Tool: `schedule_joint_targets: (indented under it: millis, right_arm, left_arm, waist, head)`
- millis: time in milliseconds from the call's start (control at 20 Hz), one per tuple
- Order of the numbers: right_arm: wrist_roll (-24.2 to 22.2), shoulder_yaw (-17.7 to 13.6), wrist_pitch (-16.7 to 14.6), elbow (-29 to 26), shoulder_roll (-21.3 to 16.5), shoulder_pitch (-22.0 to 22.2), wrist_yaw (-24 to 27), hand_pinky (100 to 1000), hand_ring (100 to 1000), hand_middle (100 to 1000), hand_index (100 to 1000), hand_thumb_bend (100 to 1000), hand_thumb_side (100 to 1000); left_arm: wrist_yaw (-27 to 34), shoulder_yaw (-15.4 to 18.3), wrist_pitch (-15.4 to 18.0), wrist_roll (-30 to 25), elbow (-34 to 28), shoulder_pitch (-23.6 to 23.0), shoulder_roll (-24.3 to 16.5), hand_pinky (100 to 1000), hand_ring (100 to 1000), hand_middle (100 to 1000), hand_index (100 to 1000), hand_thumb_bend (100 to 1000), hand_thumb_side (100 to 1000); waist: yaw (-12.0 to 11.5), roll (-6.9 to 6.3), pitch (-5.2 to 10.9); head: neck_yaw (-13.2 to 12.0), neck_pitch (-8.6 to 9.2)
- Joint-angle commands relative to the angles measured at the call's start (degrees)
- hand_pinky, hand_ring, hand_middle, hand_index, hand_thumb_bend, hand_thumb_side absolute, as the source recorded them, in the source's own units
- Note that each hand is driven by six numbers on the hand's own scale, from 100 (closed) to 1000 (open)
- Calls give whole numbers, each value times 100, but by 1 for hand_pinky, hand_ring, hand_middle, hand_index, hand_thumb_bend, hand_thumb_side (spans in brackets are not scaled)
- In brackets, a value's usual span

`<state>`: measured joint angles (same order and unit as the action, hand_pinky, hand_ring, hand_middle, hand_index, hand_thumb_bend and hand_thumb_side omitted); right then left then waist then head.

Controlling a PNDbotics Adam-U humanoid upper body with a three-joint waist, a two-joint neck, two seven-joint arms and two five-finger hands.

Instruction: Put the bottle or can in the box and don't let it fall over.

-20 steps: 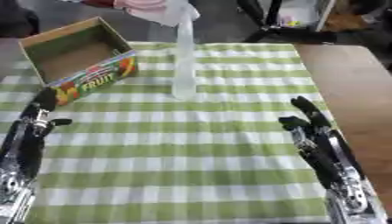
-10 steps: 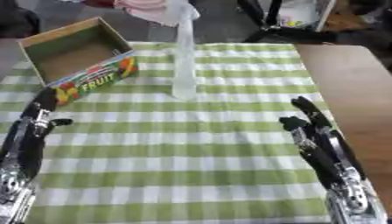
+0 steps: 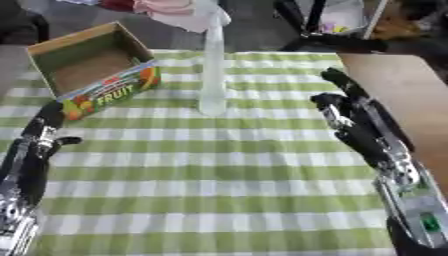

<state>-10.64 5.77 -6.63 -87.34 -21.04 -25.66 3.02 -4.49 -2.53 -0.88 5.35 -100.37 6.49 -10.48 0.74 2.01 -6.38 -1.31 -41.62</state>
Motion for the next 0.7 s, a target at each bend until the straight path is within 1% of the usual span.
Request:
schedule_joint_targets:
  millis: [50,150,200,300,400,550,700]
  right_arm:
    - [-67,116,-70,635,-228,-547,-85,838,797,983,1000,100,593]
    - [-77,142,-166,902,-219,-703,-137,838,797,983,1000,100,593]
    - [-83,152,-197,988,-213,-762,-161,842,803,993,1000,100,626]
    - [-126,234,-154,1684,-105,-1414,-478,843,806,998,1000,100,635]
    - [-81,215,-279,2282,7,-1810,-799,846,814,1000,1000,100,638]
    - [99,125,-509,2959,143,-2201,-1312,857,836,1000,1000,100,635]
    - [300,24,-669,3411,260,-2491,-1785,864,847,1000,1000,100,631]
  left_arm:
    - [24,-35,6,-46,-139,45,23,693,1000,1000,915,292,812]
    - [28,-39,4,-55,-142,52,30,693,1000,1000,915,292,812]
    - [30,-43,5,-59,-145,57,32,694,1000,1000,915,291,810]
    - [45,-98,22,-108,-188,129,50,694,1000,1000,915,291,810]
    - [59,-120,21,-137,-212,169,63,694,1000,1000,915,291,810]
    - [72,-140,16,-165,-231,203,72,695,1000,1000,915,291,809]
    - [79,-155,13,-183,-243,232,74,695,1000,1000,915,291,809]
  waist:
    - [-47,-28,63]
    - [-64,-34,57]
    - [-82,-38,52]
    - [-289,-78,-24]
    - [-422,-96,-62]
    - [-595,-108,-97]
    - [-737,-107,-125]
  head:
    - [83,93]
    - [94,96]
    - [107,100]
    - [249,179]
    - [348,216]
    - [494,263]
    - [626,314]
